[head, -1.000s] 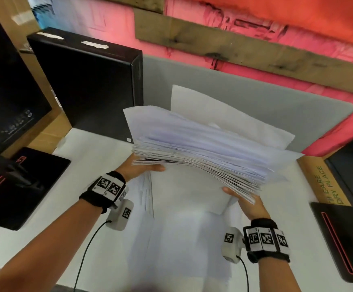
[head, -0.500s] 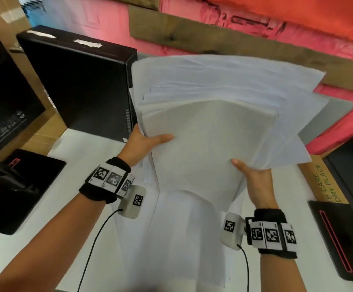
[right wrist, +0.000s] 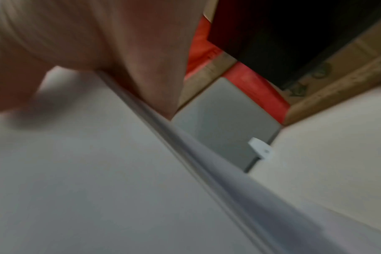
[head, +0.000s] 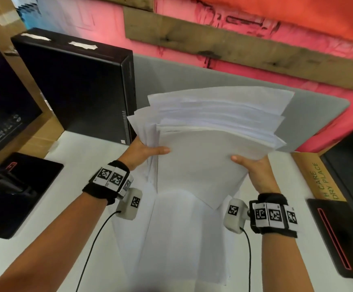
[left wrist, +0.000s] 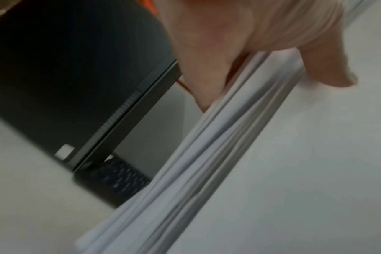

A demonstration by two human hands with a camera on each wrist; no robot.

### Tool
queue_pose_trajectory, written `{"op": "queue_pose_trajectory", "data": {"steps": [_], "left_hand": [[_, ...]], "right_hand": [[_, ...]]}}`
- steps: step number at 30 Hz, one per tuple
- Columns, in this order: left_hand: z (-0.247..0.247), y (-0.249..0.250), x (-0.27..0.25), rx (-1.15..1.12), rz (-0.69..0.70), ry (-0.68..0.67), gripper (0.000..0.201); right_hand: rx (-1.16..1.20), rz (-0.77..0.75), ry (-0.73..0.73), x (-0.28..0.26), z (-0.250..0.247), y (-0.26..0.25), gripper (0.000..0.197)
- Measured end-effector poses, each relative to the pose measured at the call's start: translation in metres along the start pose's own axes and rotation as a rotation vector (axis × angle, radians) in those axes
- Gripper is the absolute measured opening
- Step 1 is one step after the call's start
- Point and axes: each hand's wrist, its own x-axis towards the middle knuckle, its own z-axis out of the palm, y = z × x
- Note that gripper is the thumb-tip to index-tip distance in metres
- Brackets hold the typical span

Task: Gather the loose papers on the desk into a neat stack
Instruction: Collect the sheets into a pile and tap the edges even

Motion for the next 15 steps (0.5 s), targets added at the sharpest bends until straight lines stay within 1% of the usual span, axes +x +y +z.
{"op": "queue_pose_trajectory", "data": {"steps": [1, 3, 4, 5, 6, 7, 8, 9, 11, 12, 13, 15], "left_hand": [[0.005, -0.008, 0.001, 0.002, -0.038, 0.012, 0.084], [0.018, -0.021, 0.004, 0.001, -0.061, 0.063, 0.076], [0.024, -0.021, 0.005, -0.008, -0.058, 0.1, 0.074], [0.028, -0.02, 0.006, -0.015, -0.065, 0.128, 0.074], [0.029, -0.019, 0.007, -0.028, -0.068, 0.157, 0.07], [0.03, -0.015, 0.006, -0.035, -0.052, 0.172, 0.06], [0.028, -0.014, 0.005, -0.034, -0.033, 0.173, 0.052], [0.024, -0.014, 0.003, -0.031, -0.021, 0.171, 0.055], [0.016, -0.016, -0.001, -0.015, -0.026, 0.159, 0.085], [0.012, -0.016, -0.003, -0.014, -0.021, 0.138, 0.092], [0.009, -0.017, -0.004, -0.015, -0.016, 0.109, 0.092], [0.007, -0.011, -0.005, 0.002, -0.008, 0.031, 0.091]], "right_hand": [[-0.022, 0.048, 0.019, 0.001, 0.003, 0.012, 0.072], [0.009, 0.127, 0.11, 0.002, 0.011, 0.028, 0.079], [0.034, 0.137, 0.155, 0.002, 0.014, 0.03, 0.076], [0.05, 0.13, 0.202, 0.002, 0.018, 0.028, 0.064], [0.064, 0.114, 0.23, 0.0, 0.019, 0.024, 0.045], [0.081, 0.093, 0.235, -0.004, 0.021, 0.017, 0.029], [0.099, 0.052, 0.218, -0.008, 0.02, 0.012, 0.024], [0.112, 0.017, 0.192, -0.012, 0.019, 0.01, 0.025], [0.117, -0.027, 0.136, -0.022, 0.018, 0.009, 0.036], [0.121, -0.024, 0.114, -0.024, 0.015, 0.014, 0.042], [0.139, -0.016, 0.088, -0.026, 0.011, 0.016, 0.047], [0.173, -0.004, 0.041, -0.025, 0.006, 0.016, 0.067]]}}
